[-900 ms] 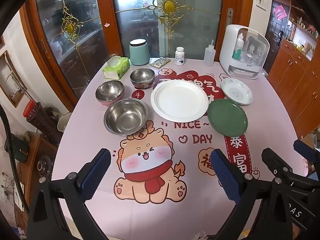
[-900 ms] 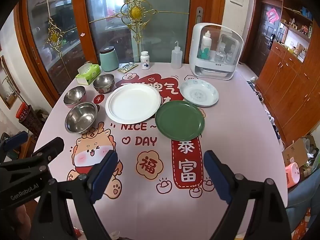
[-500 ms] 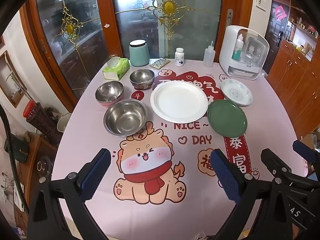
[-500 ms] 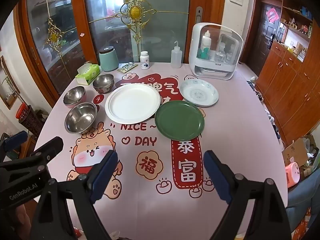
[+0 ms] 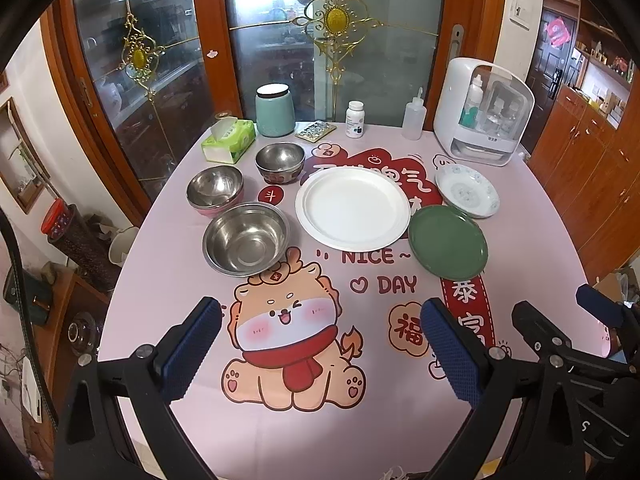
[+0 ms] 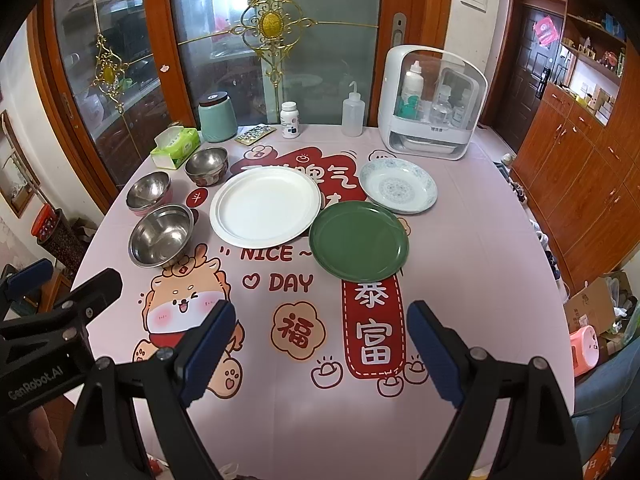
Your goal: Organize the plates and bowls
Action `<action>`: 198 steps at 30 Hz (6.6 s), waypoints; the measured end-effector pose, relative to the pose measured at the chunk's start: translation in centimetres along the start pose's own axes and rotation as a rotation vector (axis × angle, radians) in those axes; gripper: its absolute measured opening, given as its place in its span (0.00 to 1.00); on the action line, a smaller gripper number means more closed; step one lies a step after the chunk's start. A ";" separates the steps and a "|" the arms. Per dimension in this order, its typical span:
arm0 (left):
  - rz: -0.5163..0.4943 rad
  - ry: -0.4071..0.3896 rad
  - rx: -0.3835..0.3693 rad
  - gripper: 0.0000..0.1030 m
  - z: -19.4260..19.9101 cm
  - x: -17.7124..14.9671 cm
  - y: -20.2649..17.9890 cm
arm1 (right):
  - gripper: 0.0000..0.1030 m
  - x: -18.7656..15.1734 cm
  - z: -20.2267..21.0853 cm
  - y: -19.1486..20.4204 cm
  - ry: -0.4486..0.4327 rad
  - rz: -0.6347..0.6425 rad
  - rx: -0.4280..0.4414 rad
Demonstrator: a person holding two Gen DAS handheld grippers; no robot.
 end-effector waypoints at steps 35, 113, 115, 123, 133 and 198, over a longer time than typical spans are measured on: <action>0.003 0.003 0.000 0.96 0.2 -0.1 0.7 | 0.86 0.0 0.0 -0.2 0.011 -0.009 0.011; -0.016 0.056 -0.116 0.92 -17.6 20.3 6.4 | 0.86 19.8 -13.3 -2.0 0.012 0.024 0.061; 0.010 0.113 -0.100 0.91 -21.0 20.1 6.7 | 0.86 19.9 -16.6 -2.4 0.060 0.010 0.088; 0.125 0.339 -0.086 0.75 -33.5 17.3 7.9 | 0.75 19.2 -28.6 -3.2 0.245 -0.044 0.195; 0.113 0.421 -0.119 0.70 -38.5 15.3 8.0 | 0.64 16.9 -37.0 -1.4 0.405 -0.046 0.281; -0.024 0.410 -0.329 0.19 -23.6 13.2 4.8 | 0.19 13.4 -24.8 -3.5 0.342 -0.102 0.301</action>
Point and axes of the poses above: each gripper's, at about its wrist camera, not at the fingertips, and z roughly against the way its jaws point, y to its left, x to its top, the point moved 2 cm from there along -z, roughly the way its jaws point, and after that the axes turned 4 degrees about -x, right-handed, at the moved point
